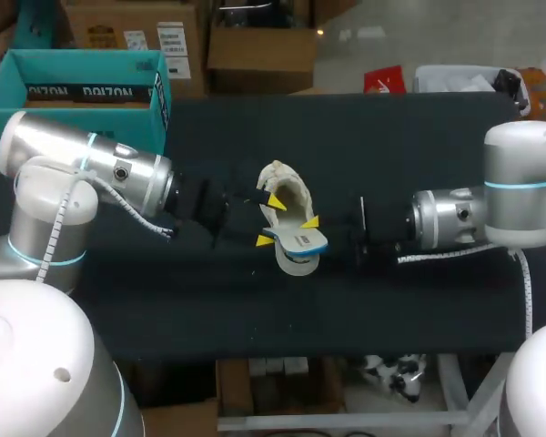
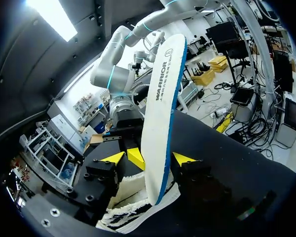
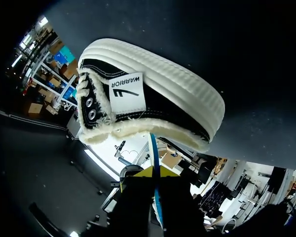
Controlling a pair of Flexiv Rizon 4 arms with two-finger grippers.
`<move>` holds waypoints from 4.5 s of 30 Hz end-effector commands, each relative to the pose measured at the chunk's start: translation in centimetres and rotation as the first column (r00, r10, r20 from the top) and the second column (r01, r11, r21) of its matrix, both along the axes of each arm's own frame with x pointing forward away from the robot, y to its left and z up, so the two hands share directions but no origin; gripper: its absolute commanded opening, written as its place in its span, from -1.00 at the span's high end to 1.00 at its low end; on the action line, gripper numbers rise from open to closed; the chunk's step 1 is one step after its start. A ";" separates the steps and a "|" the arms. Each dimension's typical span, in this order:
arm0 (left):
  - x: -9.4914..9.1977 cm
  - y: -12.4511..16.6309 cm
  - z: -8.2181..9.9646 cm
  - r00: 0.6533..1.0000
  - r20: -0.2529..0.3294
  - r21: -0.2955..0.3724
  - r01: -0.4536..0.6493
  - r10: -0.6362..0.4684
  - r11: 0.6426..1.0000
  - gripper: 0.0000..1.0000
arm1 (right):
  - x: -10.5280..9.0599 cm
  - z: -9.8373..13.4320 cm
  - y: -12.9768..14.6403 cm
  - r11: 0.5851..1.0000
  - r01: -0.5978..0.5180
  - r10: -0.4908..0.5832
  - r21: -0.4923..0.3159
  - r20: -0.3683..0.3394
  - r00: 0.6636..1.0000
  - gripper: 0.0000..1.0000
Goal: Open the shoe tongue, take the insole out of the shoe, put the insole back into the shoe, and pack the shoe into the shoebox
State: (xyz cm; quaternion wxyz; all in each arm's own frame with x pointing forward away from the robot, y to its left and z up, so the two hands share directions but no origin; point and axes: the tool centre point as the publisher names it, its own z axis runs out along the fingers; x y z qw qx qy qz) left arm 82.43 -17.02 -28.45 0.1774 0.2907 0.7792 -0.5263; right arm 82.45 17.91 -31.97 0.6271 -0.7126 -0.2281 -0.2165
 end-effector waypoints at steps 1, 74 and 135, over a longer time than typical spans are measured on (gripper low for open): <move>-0.1 -0.6 -0.5 0.998 0.023 -0.058 -0.060 0.061 0.997 1.00 | -0.3 -0.1 -0.2 1.000 0.007 -0.007 0.003 0.001 1.000 1.00; 7.1 -1.3 -5.9 0.982 0.108 0.157 0.137 -0.155 0.978 1.00 | 3.5 -3.0 1.0 0.981 0.066 -0.046 -0.183 0.111 0.993 1.00; 5.9 -2.0 -6.2 0.977 0.167 0.153 0.107 -0.133 0.982 1.00 | 5.0 -4.2 0.5 0.942 0.149 -0.092 -0.300 0.197 0.976 1.00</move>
